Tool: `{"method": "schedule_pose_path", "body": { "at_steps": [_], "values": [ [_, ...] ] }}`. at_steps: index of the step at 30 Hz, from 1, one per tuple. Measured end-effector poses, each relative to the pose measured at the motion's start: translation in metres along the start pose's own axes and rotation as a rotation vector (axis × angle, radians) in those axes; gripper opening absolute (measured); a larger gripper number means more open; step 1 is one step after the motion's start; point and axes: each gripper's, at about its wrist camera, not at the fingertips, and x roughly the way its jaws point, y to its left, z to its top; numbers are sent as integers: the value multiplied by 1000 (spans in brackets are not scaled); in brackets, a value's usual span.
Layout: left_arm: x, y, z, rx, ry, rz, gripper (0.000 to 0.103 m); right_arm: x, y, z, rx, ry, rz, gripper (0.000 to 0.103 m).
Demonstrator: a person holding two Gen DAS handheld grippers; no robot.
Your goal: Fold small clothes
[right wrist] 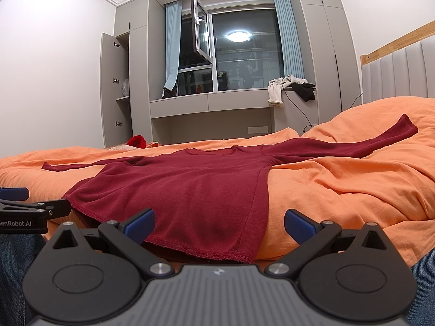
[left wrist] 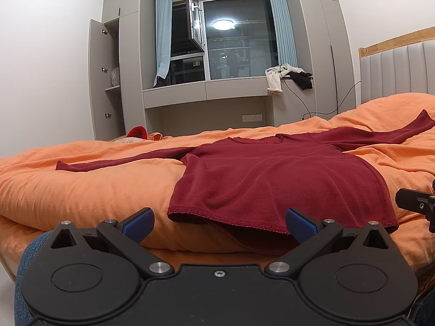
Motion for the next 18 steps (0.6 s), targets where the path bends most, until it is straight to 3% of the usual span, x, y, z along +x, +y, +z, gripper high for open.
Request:
{"method": "schedule_pose_path", "body": {
  "at_steps": [18],
  "values": [
    [0,0,0,-1,1,0,103,0,0,0,0,1,0,103]
  ]
}}
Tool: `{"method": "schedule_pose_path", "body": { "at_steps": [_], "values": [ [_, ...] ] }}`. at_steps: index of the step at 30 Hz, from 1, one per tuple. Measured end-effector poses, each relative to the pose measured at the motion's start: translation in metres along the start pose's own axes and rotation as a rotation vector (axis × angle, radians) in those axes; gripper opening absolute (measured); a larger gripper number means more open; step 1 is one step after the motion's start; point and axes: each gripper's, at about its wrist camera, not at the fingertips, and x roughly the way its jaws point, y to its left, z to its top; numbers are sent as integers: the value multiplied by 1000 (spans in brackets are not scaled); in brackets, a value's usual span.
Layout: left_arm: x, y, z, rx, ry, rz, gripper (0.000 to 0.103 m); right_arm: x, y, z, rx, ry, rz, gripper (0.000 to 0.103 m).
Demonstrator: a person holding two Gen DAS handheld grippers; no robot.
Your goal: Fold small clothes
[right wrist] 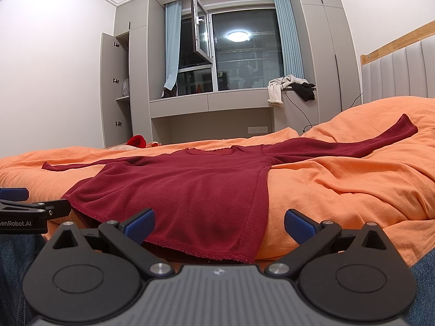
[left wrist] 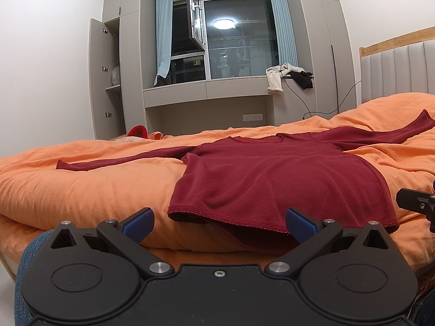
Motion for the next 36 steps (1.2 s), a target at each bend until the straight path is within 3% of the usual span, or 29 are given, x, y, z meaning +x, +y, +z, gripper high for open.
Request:
{"method": "schedule_pose_path", "body": {
  "at_steps": [27,36],
  "values": [
    [2,0,0,0,19,-3,103,2,1,-1,11,18,-8,103],
    [28,4,15,-40,90,-43,103,22,-12,27,69,152,-79,103]
  ]
}}
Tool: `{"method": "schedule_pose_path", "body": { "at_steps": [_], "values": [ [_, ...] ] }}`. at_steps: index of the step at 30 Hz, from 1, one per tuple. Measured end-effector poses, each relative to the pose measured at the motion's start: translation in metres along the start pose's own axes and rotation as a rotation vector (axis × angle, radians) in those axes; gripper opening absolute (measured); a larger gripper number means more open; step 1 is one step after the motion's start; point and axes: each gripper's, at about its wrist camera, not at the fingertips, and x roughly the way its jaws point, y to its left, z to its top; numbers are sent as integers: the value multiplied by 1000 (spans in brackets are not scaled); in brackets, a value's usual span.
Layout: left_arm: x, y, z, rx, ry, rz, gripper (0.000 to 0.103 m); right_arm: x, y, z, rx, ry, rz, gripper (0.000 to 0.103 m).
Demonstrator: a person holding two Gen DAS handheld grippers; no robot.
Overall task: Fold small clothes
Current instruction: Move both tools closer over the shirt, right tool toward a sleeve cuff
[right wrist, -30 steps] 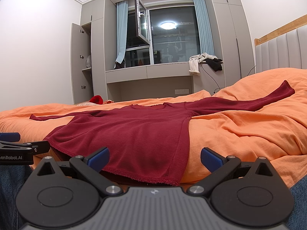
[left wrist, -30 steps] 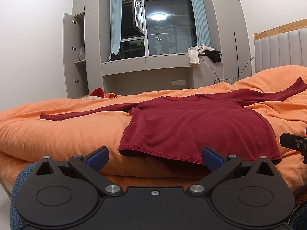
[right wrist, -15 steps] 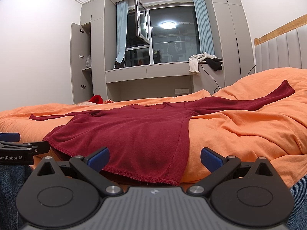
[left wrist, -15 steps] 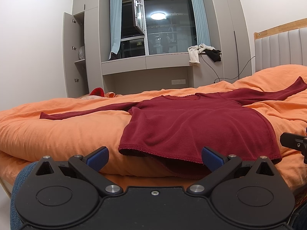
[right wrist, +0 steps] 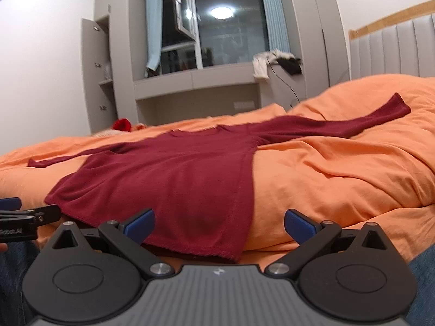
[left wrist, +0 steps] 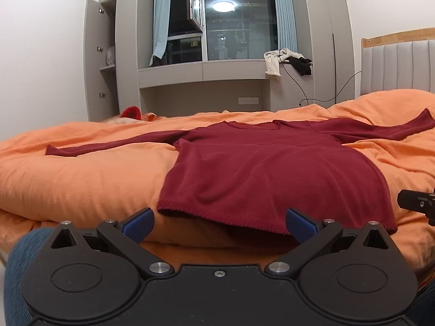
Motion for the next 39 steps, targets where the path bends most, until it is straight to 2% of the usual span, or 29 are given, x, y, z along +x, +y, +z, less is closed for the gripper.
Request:
{"method": "schedule_pose_path", "body": {
  "at_steps": [7,13,24,39],
  "values": [
    [23,-7,26,-29,22,-1,103,19,-18,31,53,63,-51,103],
    [42,-14,52,-46,35,-10,103,34,-29,51,48,58,-75,103],
    [79,-34,94,-13,22,-3,103,64,-51,75,66,58,-84,103],
    [168,-57,123,12,139,-25,103,120,-96,112,104,51,-123,103]
  ]
}}
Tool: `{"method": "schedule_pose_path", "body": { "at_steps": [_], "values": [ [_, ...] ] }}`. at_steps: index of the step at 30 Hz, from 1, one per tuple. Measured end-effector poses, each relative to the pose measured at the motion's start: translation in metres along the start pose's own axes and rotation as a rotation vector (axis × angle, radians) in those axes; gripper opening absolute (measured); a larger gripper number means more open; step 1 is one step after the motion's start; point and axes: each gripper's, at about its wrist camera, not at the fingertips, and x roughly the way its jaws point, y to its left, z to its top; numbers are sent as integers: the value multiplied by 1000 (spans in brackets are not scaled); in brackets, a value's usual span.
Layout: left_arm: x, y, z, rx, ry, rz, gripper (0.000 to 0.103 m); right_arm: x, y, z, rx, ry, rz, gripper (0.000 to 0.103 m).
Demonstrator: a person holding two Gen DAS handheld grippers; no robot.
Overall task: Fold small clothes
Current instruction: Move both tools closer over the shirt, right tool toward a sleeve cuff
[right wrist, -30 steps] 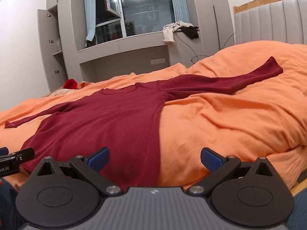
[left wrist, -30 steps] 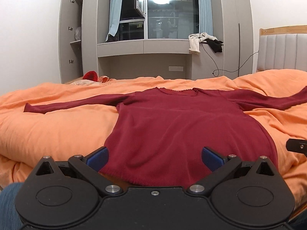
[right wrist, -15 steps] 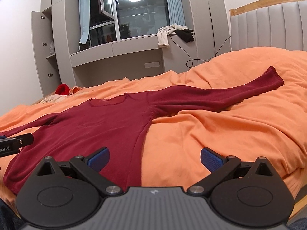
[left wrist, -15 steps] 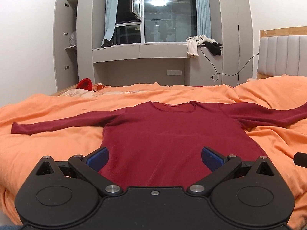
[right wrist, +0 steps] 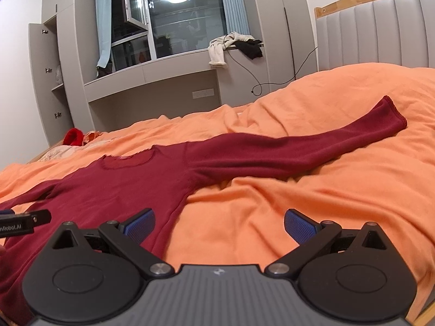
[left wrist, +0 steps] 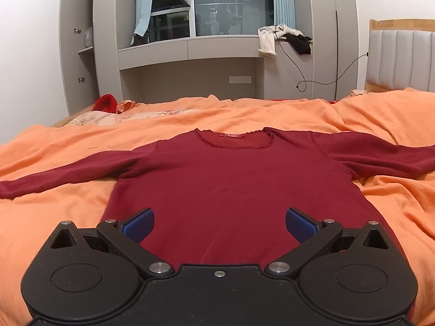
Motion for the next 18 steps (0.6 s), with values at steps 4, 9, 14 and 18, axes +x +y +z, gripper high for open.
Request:
{"method": "schedule_pose_path", "body": {
  "at_steps": [4,9,14,18],
  "values": [
    [19,-3,8,8,6,0,103,15,-11,13,5,-8,-23,103],
    [44,-3,17,6,26,-1,103,33,-22,26,-2,-11,-64,103],
    [69,2,20,4,43,-14,103,52,-38,35,9,-48,-54,103],
    [81,9,13,-35,41,-30,103,67,-63,35,36,-115,-54,103]
  ]
}}
